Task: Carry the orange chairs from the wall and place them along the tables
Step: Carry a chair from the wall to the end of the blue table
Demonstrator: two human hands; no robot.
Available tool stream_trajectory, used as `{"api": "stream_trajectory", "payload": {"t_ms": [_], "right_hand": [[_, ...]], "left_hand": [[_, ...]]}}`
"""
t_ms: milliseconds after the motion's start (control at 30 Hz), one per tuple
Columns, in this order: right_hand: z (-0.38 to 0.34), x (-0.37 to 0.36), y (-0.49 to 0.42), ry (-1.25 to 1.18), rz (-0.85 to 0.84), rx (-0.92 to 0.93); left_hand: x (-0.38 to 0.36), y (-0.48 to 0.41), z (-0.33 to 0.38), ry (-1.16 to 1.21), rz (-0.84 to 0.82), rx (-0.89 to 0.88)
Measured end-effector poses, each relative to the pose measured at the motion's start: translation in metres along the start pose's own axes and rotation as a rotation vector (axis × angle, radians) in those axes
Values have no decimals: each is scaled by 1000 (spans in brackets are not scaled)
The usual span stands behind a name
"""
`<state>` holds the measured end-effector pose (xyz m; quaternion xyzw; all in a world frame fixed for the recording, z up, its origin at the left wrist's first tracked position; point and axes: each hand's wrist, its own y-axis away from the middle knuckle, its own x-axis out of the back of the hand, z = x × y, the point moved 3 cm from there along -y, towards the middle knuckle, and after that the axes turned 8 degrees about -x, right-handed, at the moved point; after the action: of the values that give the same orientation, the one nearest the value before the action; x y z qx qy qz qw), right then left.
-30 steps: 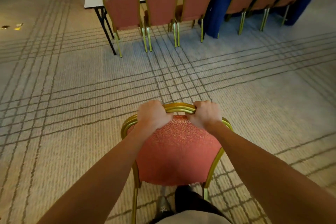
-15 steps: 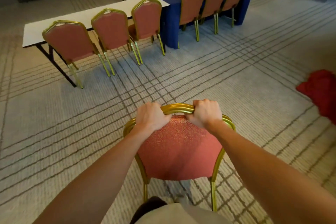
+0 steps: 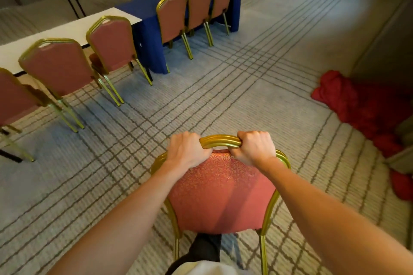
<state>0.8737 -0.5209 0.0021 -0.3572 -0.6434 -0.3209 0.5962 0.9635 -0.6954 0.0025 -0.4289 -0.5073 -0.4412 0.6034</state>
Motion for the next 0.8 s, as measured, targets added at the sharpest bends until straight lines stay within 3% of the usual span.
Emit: {"api": "stream_trajectory", "payload": {"t_ms": [500, 800], "right_hand": [[78, 15, -210, 6, -6, -234], [146, 4, -346, -6, 51, -227]], "left_hand": [[-17, -271, -4, 76, -48, -318], [-26, -422, 13, 80, -4, -390]]}}
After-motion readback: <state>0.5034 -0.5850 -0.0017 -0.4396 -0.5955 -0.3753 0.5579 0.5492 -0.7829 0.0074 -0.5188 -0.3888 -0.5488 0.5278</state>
